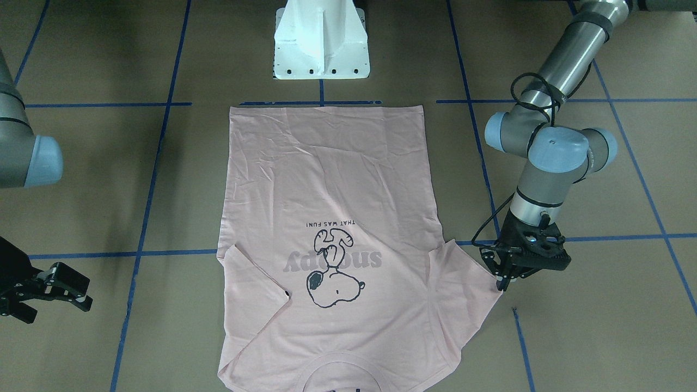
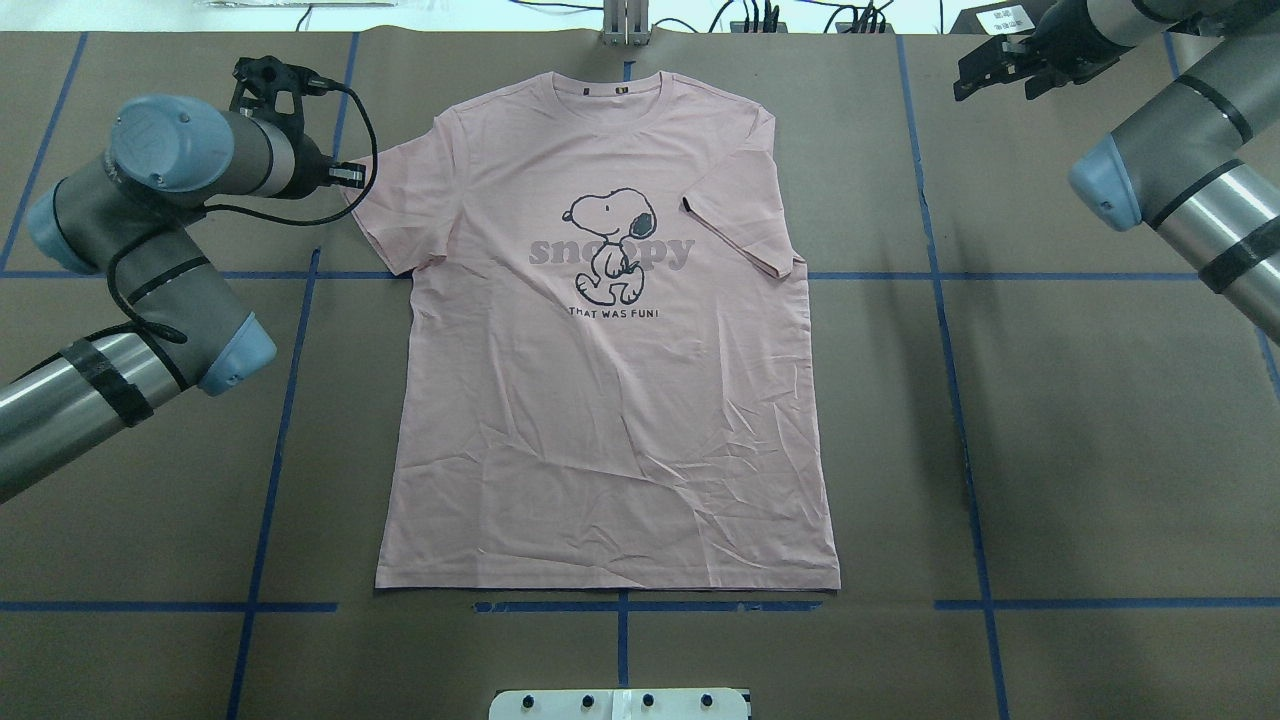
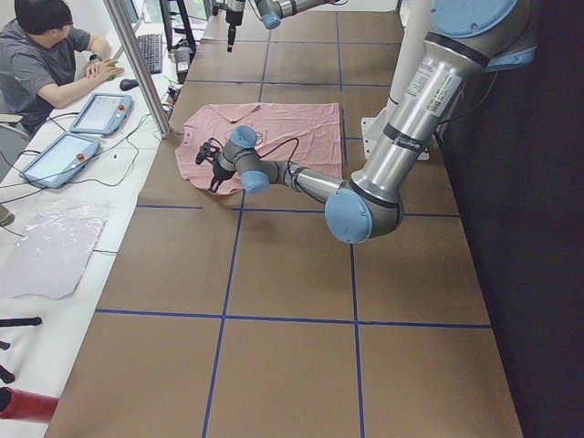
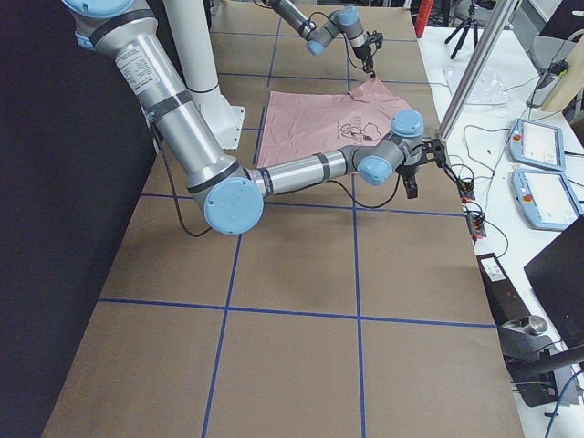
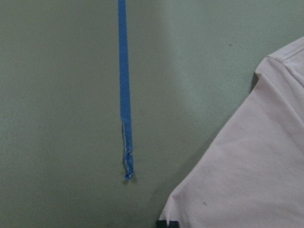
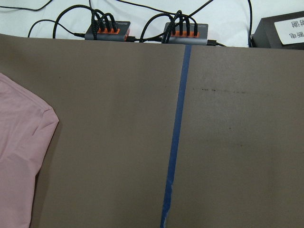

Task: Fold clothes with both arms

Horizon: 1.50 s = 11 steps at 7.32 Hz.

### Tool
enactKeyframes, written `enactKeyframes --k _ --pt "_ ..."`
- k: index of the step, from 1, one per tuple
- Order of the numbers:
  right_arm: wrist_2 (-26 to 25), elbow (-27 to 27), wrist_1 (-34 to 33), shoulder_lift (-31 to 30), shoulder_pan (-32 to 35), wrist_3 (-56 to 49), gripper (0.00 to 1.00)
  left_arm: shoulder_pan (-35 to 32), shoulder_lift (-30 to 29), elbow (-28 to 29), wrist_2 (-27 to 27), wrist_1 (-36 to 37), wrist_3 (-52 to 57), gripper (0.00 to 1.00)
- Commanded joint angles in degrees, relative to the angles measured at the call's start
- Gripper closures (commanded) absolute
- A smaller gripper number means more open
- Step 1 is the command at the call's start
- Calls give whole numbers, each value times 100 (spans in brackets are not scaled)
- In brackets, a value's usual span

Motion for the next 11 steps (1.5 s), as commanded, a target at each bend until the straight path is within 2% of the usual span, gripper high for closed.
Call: enactKeyframes --k 1,2,3,4,5,7,8,9,10,11 --pt "0 0 5 0 0 13 0 9 -596 -641 -8 1858 -58 100" --pt "0 0 5 9 0 13 0 79 -1070 -626 9 2598 -232 100" --pt "0 0 5 9 0 22 0 236 -1379 -408 44 2789 -530 100" --pt "0 9 5 9 0 31 0 351 -1870 290 88 2791 -759 100" --pt "0 35 5 0 0 39 0 543 -2266 862 385 2782 -962 100" --pt "0 149 5 -52 0 48 0 816 -2437 1000 467 2782 -1218 100" --pt "9 184 5 -70 0 48 0 844 -2437 1009 467 2790 -1236 91" --pt "17 219 5 -79 -9 57 0 1027 -2228 965 475 2608 -1227 1" --pt "26 420 -4 -201 -18 74 0 1046 -2139 834 449 2293 -1184 0" --pt "35 709 -21 -298 -87 475 0 1046 -2078 468 406 2281 -1018 0"
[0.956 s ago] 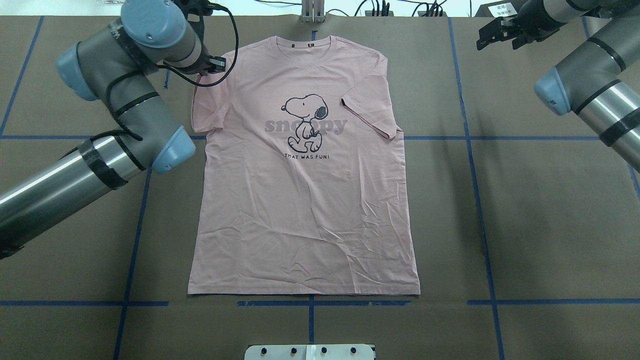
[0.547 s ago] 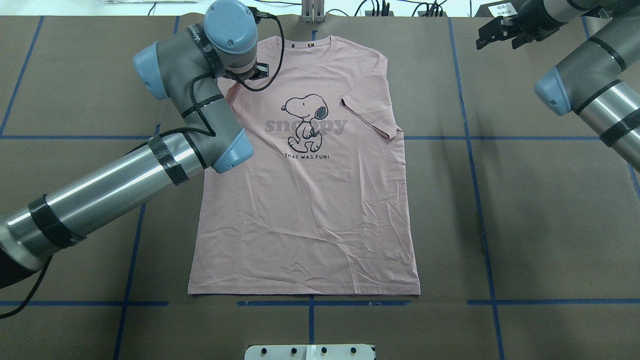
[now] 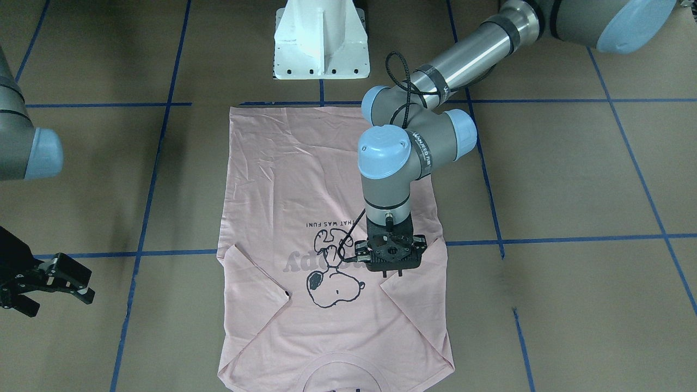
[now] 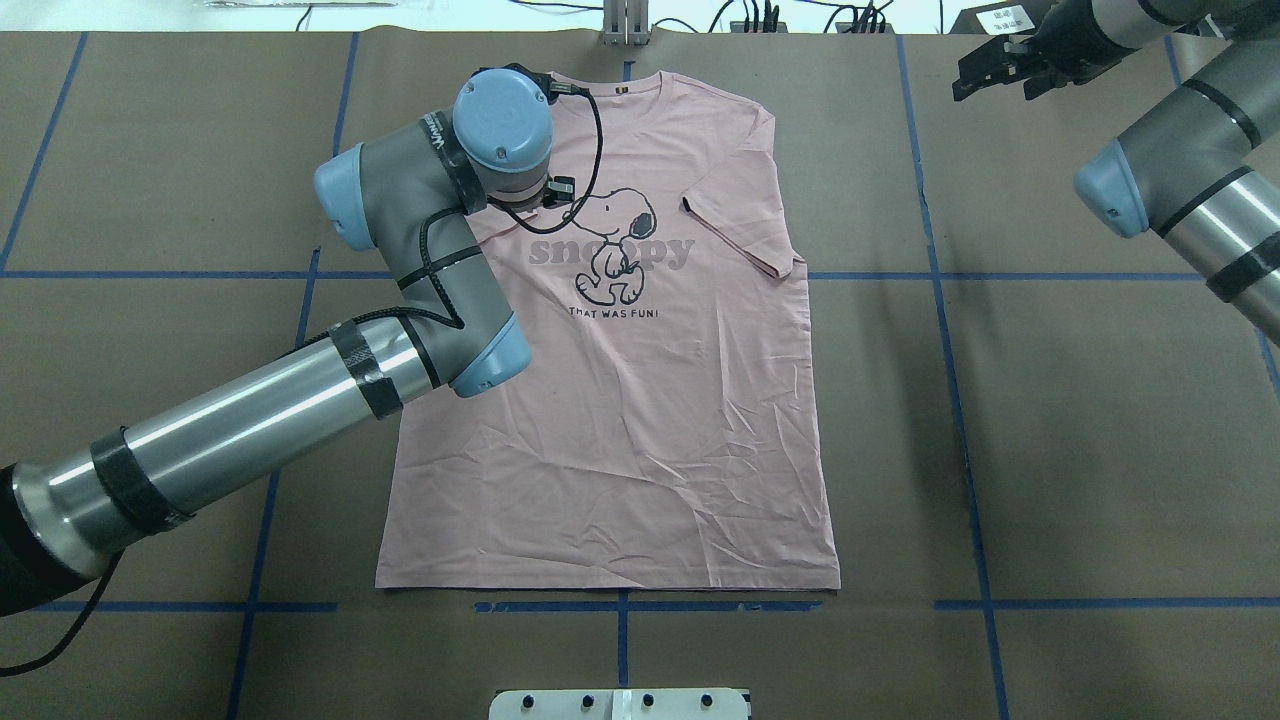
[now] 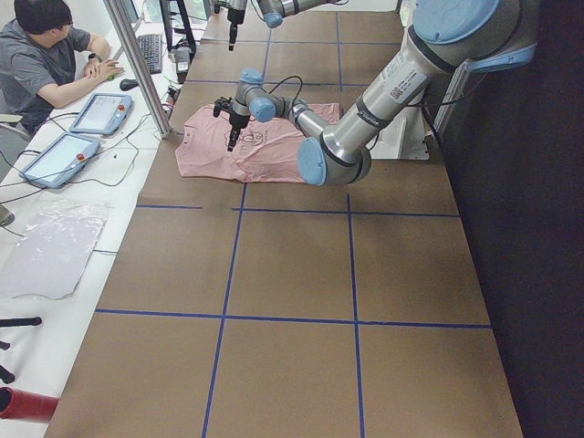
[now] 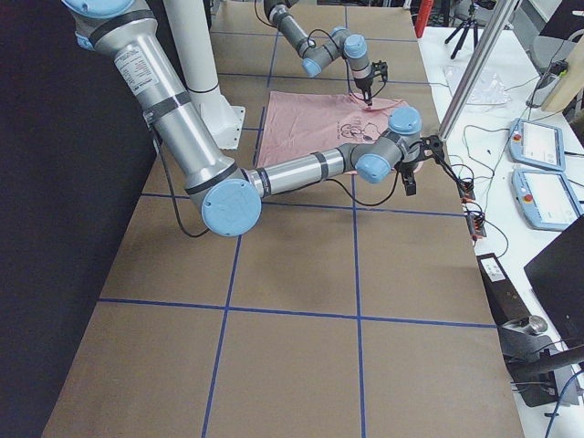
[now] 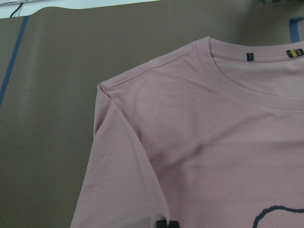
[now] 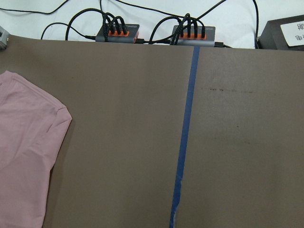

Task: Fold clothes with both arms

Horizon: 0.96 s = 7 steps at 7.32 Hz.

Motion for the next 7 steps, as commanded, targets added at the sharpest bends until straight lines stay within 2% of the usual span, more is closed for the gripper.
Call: enactKeyframes --k 1,2,3,4,5,6,7 --pt "-32 637 -69 -127 -318 1009 0 25 415 -1016 -154 -130 418 0" --pt "-146 971 -78 -153 -634 1704 0 25 975 -1789 -503 -130 430 0" --pt "-608 1670 -278 -432 -1194 2354 0 42 1442 -2519 -533 -139 430 0" --pt "-1109 2625 -1063 -670 -1748 2813 1 86 1777 -2857 -507 -139 404 0" --pt "-1932 3653 -2176 -811 -2519 3340 1 182 1998 -3261 -524 -139 343 0" --pt "-2575 4298 -2335 -1143 -3232 4015 1 418 2427 -3700 -507 -156 238 0" --pt "-3034 4618 -2328 -1477 -3848 4535 2 577 2771 -4017 -507 -174 11 0"
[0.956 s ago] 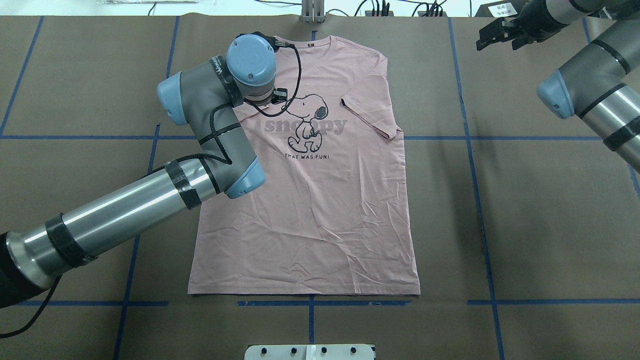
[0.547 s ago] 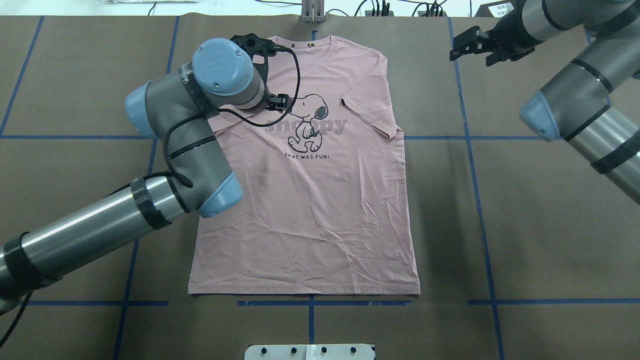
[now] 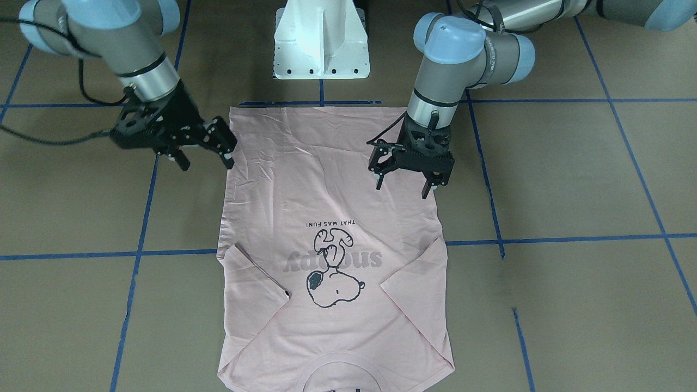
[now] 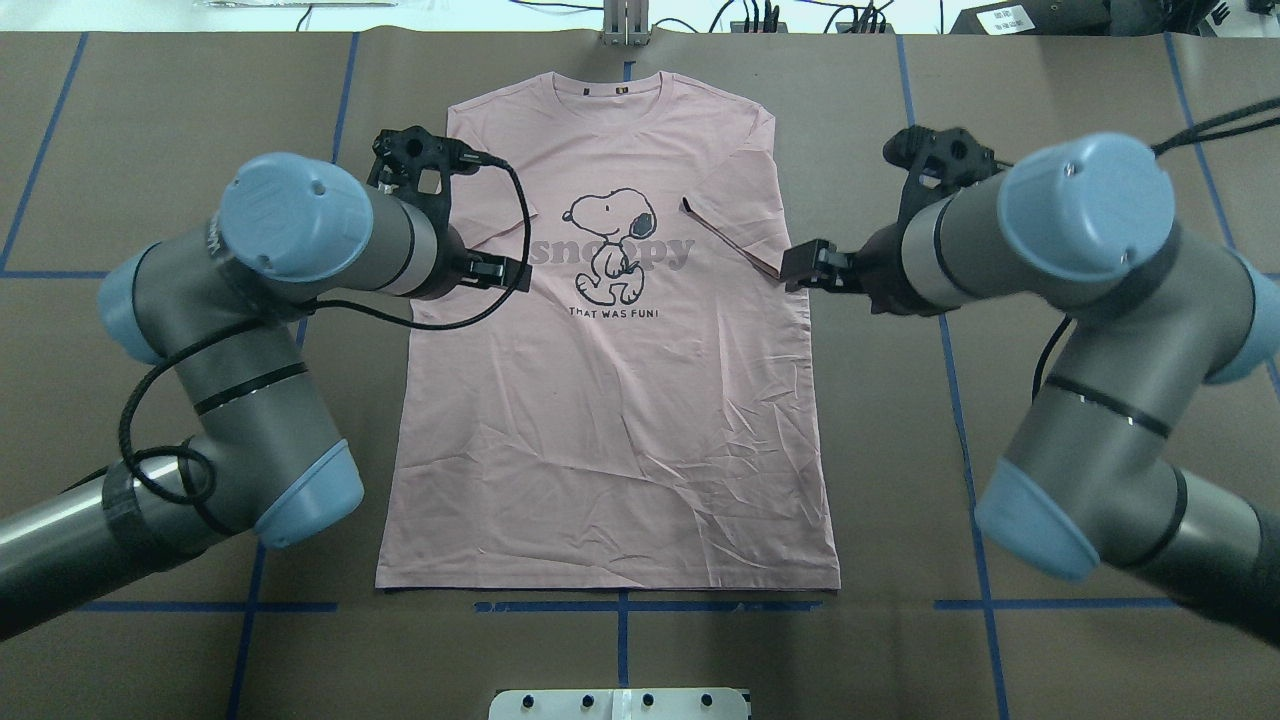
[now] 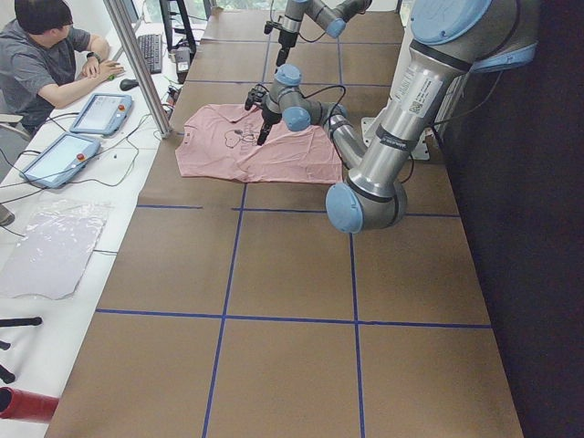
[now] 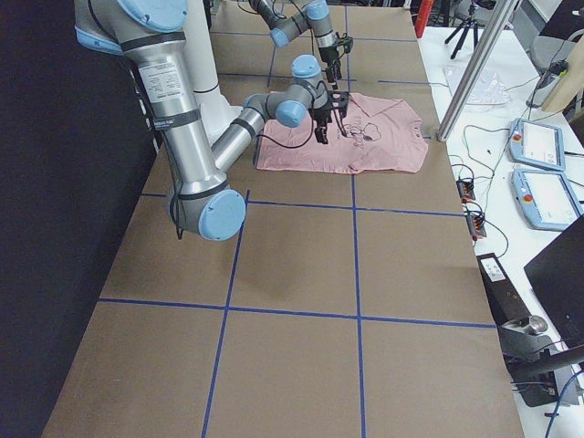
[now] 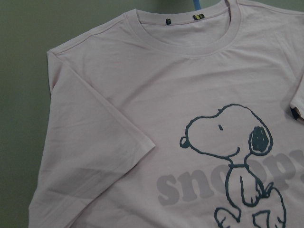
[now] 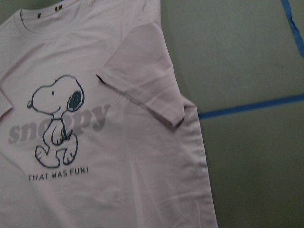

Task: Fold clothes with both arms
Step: 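Lower both grippers to the shirt hem nearest the robot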

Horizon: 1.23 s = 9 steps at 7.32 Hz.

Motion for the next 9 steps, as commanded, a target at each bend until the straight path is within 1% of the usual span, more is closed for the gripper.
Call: enactKeyframes --k 1,2,3,4,5,6,7,8,9 --pt "-1371 789 30 -756 -1460 1182 5 461 828 -890 12 -54 -484 0" --pt "-1692 826 484 -1177 -1884 1613 10 786 1380 -1451 21 -124 -904 0" --pt "-2008 861 767 -1486 -2219 1895 11 1129 1925 -1822 56 -317 -1257 4" --pt "-2359 861 814 -1576 -2492 1985 12 1480 2322 -1834 360 -606 -1756 19" --pt "-2424 870 901 -1577 -2564 1995 11 1797 2822 -1774 659 -1131 -2257 29" --pt "-2442 870 902 -1586 -2565 1986 10 2017 2958 -1729 828 -1292 -2488 31" --pt "-2468 870 902 -1586 -2565 1986 9 2168 2941 -1616 960 -1294 -2621 38" --pt "-2512 870 902 -1630 -2591 1986 9 2230 2915 -1528 961 -1294 -2727 46" --pt "-2512 870 902 -1630 -2600 1986 9 2248 2915 -1501 970 -1285 -2737 49"
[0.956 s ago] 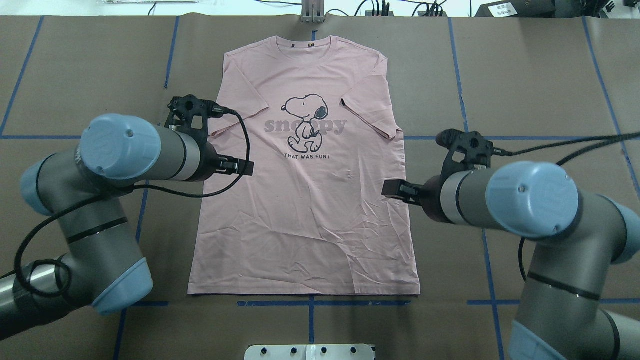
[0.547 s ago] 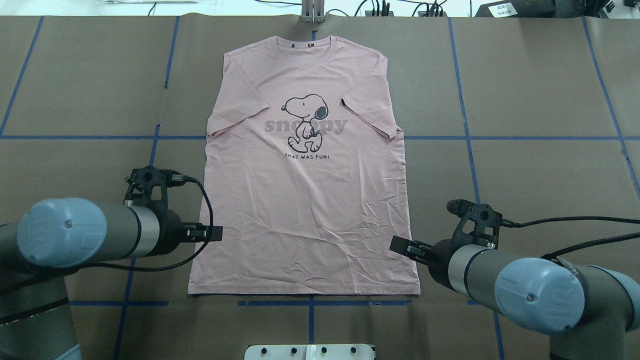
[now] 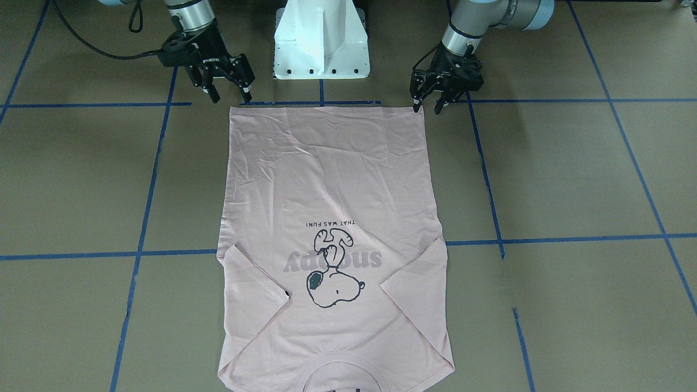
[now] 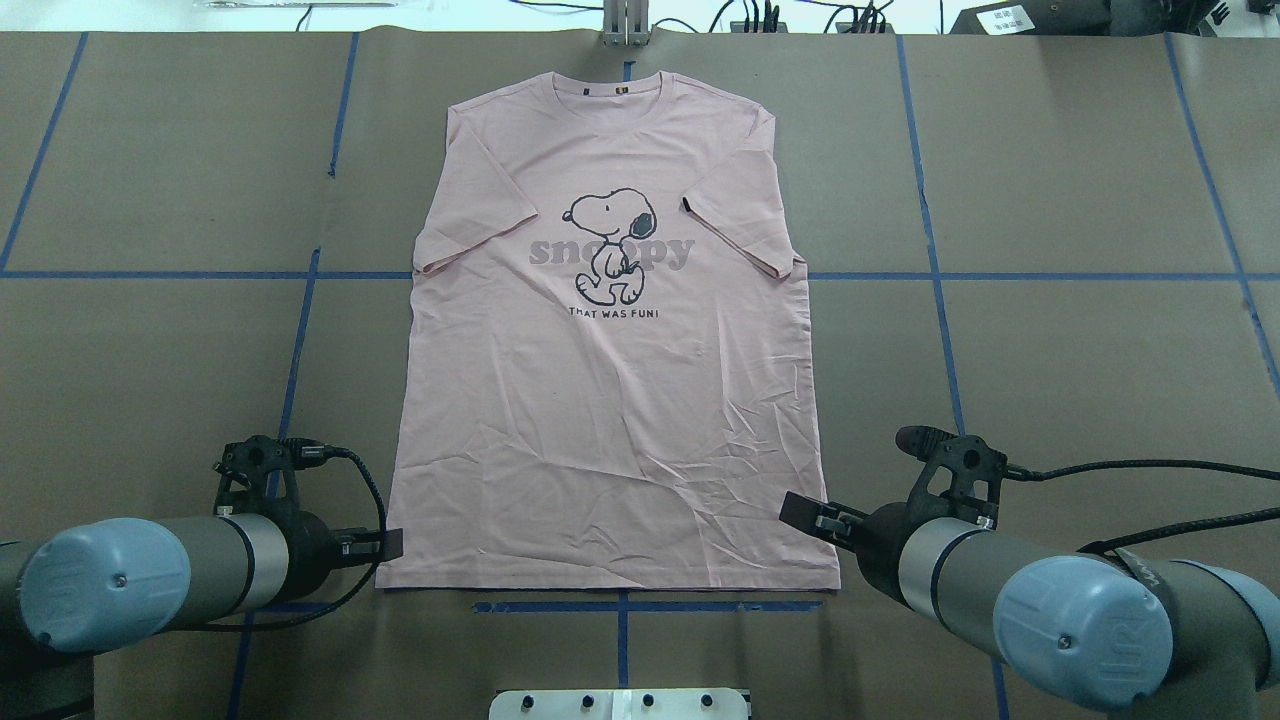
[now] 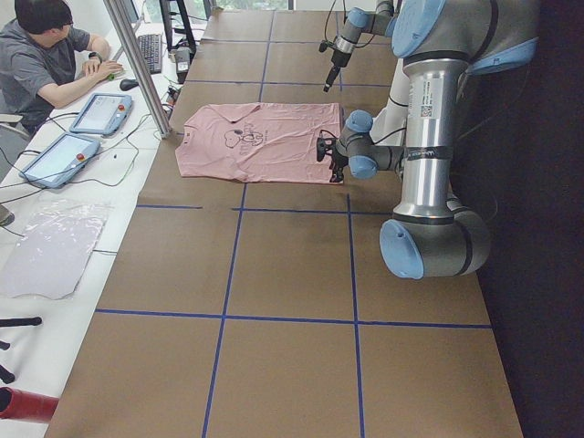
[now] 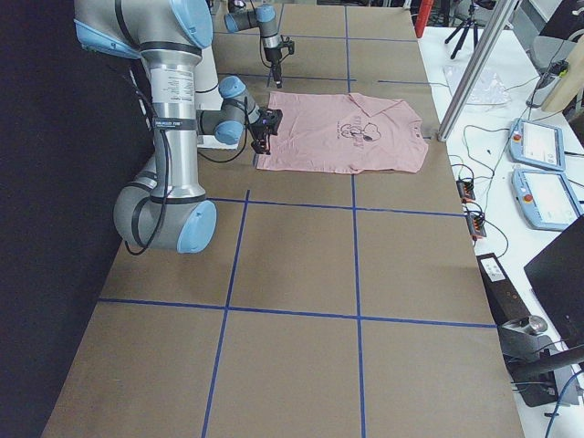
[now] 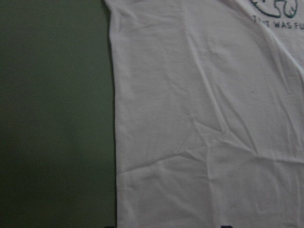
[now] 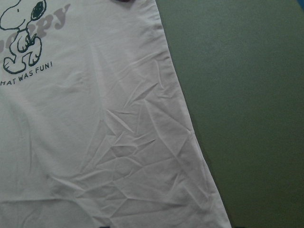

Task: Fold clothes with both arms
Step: 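Lower both grippers to the shirt hem nearest the robot, then grasp the hem corners with both grippers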

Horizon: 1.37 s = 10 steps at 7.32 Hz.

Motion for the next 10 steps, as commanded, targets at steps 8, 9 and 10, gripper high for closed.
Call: enactKeyframes --k 8,9,10 --pt "-111 1 3 -17 -81 10 8 275 -153 297 11 -10 -74 62" --pt "-111 1 3 -17 -81 10 8 336 -153 297 20 -10 -74 62" --pt "-111 1 3 -17 -81 10 8 362 -153 288 20 -10 -74 62"
